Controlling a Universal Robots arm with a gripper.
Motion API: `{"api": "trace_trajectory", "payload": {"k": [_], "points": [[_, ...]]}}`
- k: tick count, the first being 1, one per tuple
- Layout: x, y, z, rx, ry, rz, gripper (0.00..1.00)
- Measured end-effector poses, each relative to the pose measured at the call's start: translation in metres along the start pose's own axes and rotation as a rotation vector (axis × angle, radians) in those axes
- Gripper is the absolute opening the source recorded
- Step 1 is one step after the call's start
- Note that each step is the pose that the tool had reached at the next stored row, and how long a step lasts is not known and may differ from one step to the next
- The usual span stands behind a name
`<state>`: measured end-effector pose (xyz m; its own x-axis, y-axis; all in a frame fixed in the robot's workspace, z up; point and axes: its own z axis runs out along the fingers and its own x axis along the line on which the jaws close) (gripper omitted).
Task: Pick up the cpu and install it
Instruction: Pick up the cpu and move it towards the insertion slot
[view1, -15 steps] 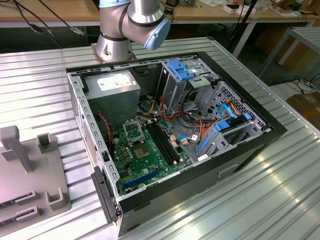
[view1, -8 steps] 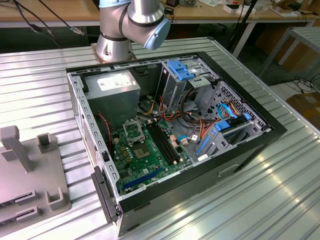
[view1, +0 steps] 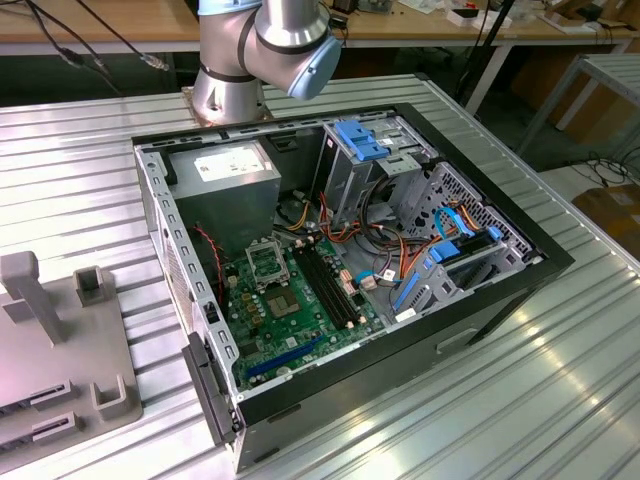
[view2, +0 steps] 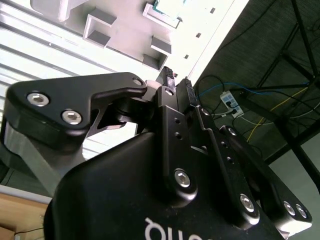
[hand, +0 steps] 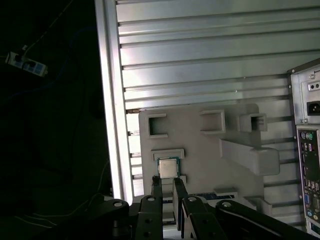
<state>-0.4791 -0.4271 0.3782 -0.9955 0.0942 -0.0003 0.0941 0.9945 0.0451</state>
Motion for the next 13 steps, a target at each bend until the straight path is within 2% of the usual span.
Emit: {"api": "trace_trajectory", "payload": {"k": [13], "points": [[0.0,-0.0003,0.006,0.0001,0.0001,0.0,0.24]]}}
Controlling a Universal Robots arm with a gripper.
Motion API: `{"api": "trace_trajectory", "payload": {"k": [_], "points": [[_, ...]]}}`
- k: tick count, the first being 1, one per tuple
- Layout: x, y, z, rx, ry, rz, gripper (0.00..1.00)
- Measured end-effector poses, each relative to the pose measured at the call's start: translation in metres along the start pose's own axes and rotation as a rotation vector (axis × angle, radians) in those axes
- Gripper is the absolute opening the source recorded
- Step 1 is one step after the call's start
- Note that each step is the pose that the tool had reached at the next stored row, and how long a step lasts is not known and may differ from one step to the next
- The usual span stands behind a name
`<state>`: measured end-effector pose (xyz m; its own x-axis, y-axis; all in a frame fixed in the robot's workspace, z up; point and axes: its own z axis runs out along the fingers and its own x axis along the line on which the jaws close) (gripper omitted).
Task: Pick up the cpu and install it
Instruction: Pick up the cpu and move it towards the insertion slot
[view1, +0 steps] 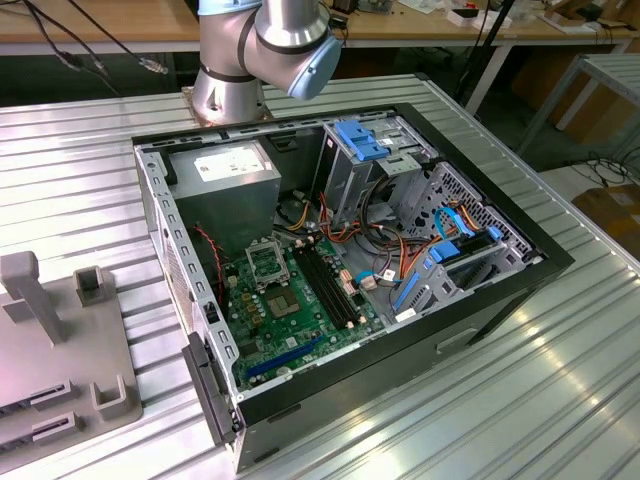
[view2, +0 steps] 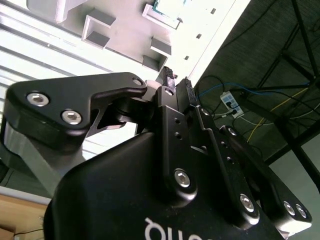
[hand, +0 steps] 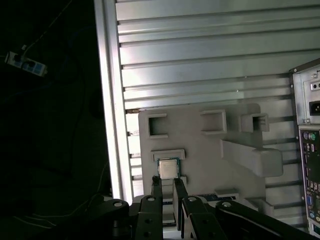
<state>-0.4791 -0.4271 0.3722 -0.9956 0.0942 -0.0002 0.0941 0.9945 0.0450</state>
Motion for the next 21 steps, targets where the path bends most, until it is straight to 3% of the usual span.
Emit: {"api": "trace_trajectory", "payload": {"k": [21], "points": [[0.0,-0.0003,0.0067,0.0,0.0,0.0,0.24]]}}
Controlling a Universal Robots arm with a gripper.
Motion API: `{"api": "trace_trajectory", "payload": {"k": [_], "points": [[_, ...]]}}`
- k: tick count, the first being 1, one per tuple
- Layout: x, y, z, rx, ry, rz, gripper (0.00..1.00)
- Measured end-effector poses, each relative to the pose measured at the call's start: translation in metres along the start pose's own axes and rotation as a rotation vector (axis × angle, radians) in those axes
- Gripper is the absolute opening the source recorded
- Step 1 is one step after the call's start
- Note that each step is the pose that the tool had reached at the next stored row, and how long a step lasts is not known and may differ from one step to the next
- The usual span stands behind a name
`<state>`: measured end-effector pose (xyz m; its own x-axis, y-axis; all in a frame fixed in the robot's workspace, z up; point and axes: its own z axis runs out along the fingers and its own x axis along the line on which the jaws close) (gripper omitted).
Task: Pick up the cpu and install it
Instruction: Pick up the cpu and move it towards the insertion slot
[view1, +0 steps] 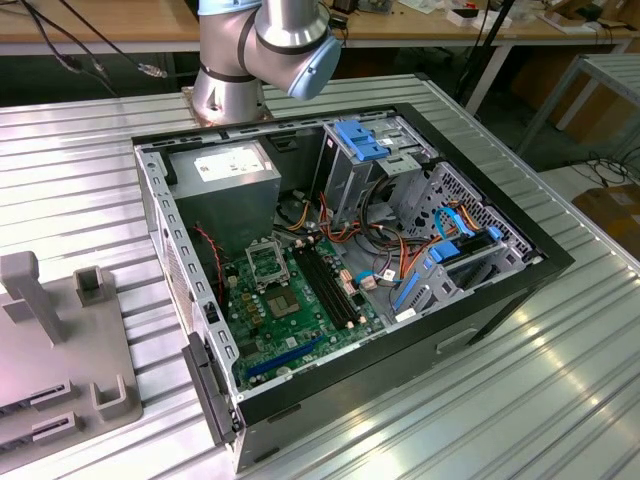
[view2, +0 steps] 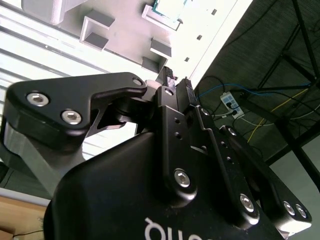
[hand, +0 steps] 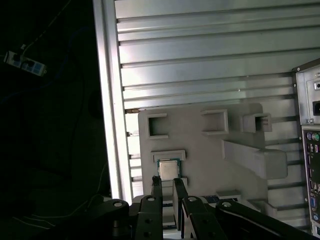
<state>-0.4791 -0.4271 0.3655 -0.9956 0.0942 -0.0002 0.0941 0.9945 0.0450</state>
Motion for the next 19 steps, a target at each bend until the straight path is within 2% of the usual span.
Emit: {"api": "trace_trajectory", "payload": {"k": [4,6,14,16,19], "points": [[0.0,0.0,0.001,-0.0003,-0.0003,0.0,0.24],[0.0,-0.0002,0.0036,-0.0001,0.0,0.0,0.24],[-0.0001,-0.0019,0.0194,0.0001,0.0008,-0.006,0.25],[-0.0001,-0.0027,0.0241,0.0001,0.0015,-0.011,0.37],[-0.0003,-0.0045,0.0325,0.0002,0.0031,-0.032,0.38]]}}
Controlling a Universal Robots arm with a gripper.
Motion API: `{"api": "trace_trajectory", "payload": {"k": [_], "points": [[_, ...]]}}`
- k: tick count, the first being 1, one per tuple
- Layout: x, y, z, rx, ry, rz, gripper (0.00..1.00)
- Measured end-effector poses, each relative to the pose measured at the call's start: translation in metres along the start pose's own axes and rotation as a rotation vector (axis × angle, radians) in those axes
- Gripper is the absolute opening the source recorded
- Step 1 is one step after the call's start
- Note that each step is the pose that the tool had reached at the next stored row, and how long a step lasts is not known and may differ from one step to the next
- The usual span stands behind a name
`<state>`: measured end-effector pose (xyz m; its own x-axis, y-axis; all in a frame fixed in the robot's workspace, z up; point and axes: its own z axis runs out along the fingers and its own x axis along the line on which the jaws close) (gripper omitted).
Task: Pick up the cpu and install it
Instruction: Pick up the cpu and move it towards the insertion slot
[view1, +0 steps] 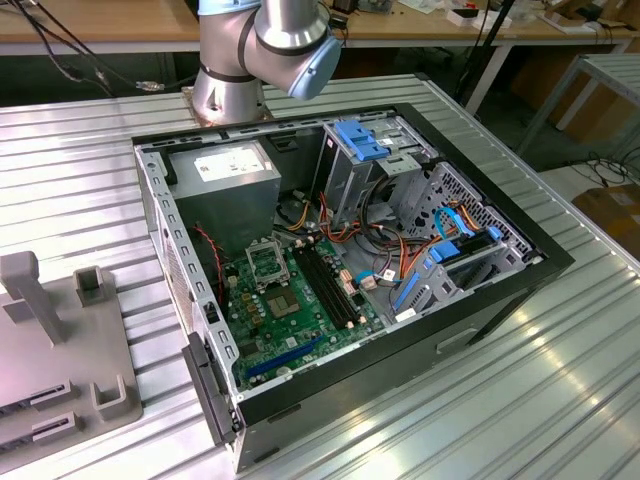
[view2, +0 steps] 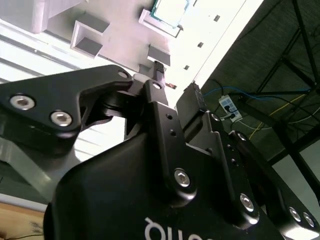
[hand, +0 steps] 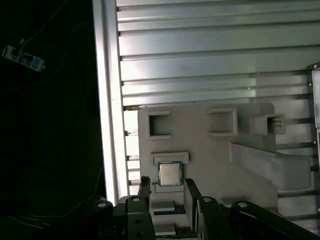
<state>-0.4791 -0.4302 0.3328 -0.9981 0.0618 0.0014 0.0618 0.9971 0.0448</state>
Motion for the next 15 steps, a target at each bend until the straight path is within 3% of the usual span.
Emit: {"api": "trace_trajectory", "payload": {"k": [1,2,3,4,15], "points": [[0.0,-0.0003,0.0018,-0.0001,0.0003,-0.003,0.44],[0.0,-0.0008,0.0047,0.0,0.0011,-0.008,0.44],[-0.0002,-0.0034,0.0174,0.0001,0.0033,-0.029,0.44],[-0.0002,-0.0049,0.0228,0.0002,0.0038,-0.037,0.44],[-0.0003,-0.005,0.0242,0.0019,0.0041,-0.042,0.44]]}}
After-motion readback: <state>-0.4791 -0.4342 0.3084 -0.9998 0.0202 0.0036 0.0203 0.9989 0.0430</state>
